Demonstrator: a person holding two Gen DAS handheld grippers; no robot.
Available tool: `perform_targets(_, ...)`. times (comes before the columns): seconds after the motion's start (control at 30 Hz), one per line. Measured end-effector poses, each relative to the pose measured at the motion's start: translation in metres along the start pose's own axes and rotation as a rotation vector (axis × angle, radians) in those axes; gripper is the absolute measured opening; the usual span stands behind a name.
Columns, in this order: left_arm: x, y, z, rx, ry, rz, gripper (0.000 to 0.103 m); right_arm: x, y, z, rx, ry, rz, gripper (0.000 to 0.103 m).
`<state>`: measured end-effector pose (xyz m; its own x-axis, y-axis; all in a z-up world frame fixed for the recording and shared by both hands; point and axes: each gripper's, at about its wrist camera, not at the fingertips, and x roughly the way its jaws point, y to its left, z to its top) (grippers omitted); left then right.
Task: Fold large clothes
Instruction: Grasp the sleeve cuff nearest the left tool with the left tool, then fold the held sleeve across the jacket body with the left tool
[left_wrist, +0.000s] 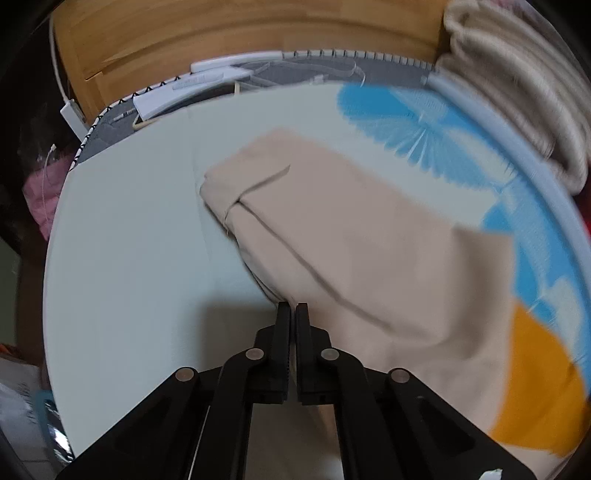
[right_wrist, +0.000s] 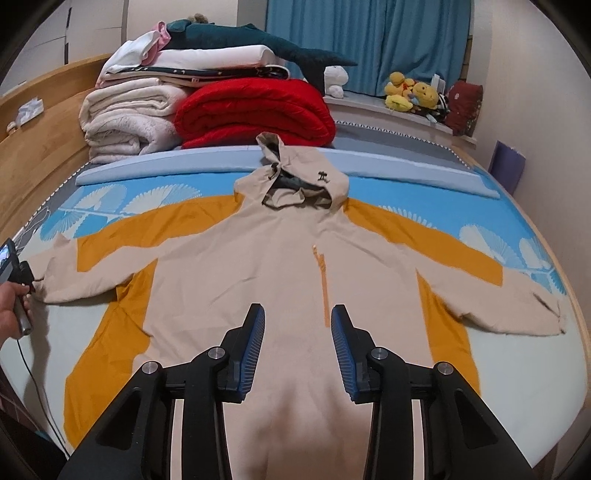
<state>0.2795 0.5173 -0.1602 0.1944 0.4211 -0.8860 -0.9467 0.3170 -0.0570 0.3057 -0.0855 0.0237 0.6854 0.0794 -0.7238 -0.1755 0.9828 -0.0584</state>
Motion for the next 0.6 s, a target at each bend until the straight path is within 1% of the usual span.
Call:
perform_targets(0.1,-0.034,-0.014,0.009,0.02,-0.082,-0.067,0.0,-0.009,-0.002,0.011,-0.012,-0.021,-0.011,0.038)
perform_targets(0.13,-0.052,-0.024,0.012,0.042,-0.129,-0.098,0.0,-0.011,-0.003,0.014,-0.015,-0.028,-0.016,0.038)
perform_targets(0.2,-0.081,-0.039,0.013,0.088,-0.189,-0.153,0.0,-0.015,-0.003,0.017,-0.031,-0.041,-0.022,0.039)
perform_targets(0.27,-0.113,-0.06,0.008,0.148,-0.239,-0.227,0.0,-0.02,-0.005,0.018,-0.041,-0.052,-0.007,0.04)
perform_targets(0.37,-0.164,-0.097,-0.012,0.252,-0.295,-0.349,0.0,-0.022,-0.009,0.017,-0.067,-0.053,0.001,0.04)
perform_targets(0.43,-0.2,-0.123,-0.033,0.347,-0.35,-0.416,0.0,-0.021,-0.016,0.017,-0.077,-0.051,0.013,0.04)
perform_targets(0.47,-0.22,-0.14,-0.048,0.412,-0.383,-0.454,0.0,-0.02,-0.02,0.018,-0.08,-0.049,0.016,0.04)
perform_targets(0.5,-0.233,-0.152,-0.06,0.461,-0.399,-0.482,0.0,-0.018,-0.024,0.018,-0.08,-0.049,0.014,0.04)
perform_targets(0.53,-0.251,-0.17,-0.077,0.531,-0.404,-0.533,0.0,-0.016,-0.029,0.019,-0.082,-0.049,0.002,0.04)
perform_targets(0.6,-0.269,-0.192,-0.1,0.609,-0.387,-0.607,0.0,-0.01,-0.038,0.023,-0.074,-0.046,0.002,0.04)
